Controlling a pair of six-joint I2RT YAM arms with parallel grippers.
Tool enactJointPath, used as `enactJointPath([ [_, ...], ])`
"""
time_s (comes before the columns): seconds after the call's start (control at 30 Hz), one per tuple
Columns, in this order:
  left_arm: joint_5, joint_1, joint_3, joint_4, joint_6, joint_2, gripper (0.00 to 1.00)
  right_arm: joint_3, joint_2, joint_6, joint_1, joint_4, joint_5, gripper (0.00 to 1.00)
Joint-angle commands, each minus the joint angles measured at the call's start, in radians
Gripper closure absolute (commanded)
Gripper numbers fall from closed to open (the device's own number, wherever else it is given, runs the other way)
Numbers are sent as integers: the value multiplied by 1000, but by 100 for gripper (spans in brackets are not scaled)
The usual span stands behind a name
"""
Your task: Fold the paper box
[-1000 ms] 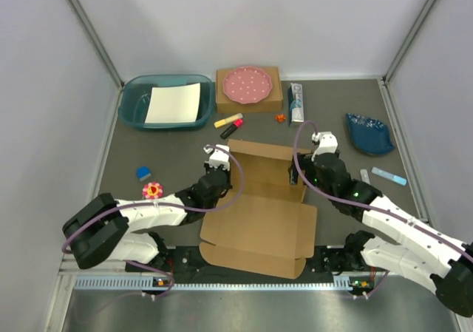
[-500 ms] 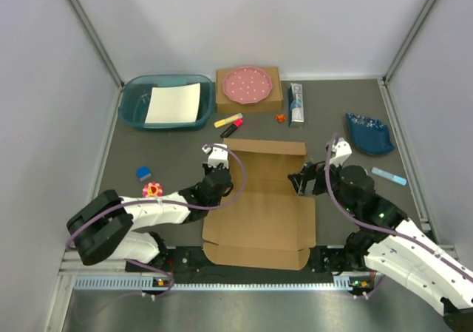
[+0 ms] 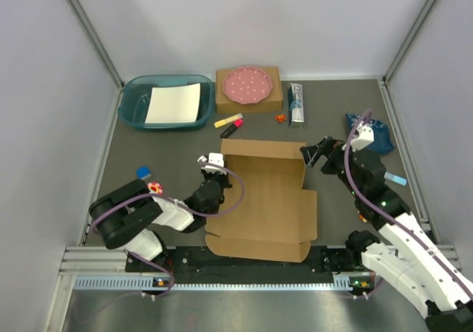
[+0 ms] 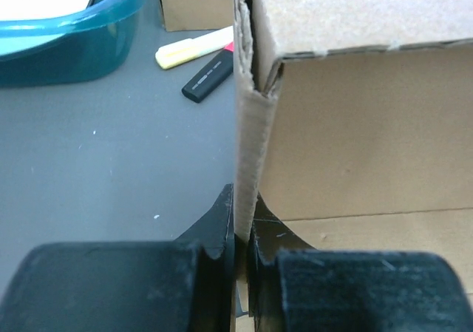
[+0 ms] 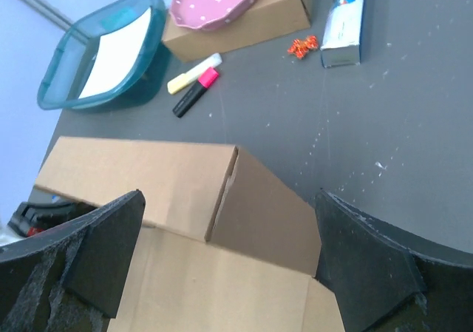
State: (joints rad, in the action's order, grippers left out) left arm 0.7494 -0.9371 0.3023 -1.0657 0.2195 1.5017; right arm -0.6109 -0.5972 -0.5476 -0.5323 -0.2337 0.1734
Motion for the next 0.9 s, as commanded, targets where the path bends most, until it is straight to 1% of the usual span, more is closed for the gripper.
enactJointPath([
  [0.0, -22, -6, 23, -314, -132, 48, 100, -62, -133, -71, 126, 175, -233, 1],
  [0.1, -16, -8, 54, -252, -158, 57, 100, -79, -211, -54, 127, 226, -275, 1],
  [0.23, 5, -11, 69, -234, -178, 77, 100, -73, -299, -32, 127, 279, -276, 2],
  [0.47, 21, -12, 69, -171, -158, 80, 100, 46, -320, -41, 130, 367, -235, 10],
  [0.57, 24, -14, 86, -87, -135, 60, 98, 82, -322, -37, 130, 376, -212, 12],
  [0.67, -4, -16, 112, 39, -100, 31, 87, 109, -342, -35, 130, 384, -193, 13],
  [0.7, -13, -16, 116, 109, -91, 22, 79, 115, -346, -34, 130, 389, -187, 13],
  [0.77, -34, -17, 126, 174, -57, -18, 72, 129, -358, -34, 130, 389, -176, 13],
  [0.8, -42, -19, 124, 208, -48, -34, 63, 137, -358, -35, 130, 392, -176, 13],
  [0.87, -64, -23, 112, 295, -16, -90, 54, 142, -358, -32, 130, 392, -176, 13],
])
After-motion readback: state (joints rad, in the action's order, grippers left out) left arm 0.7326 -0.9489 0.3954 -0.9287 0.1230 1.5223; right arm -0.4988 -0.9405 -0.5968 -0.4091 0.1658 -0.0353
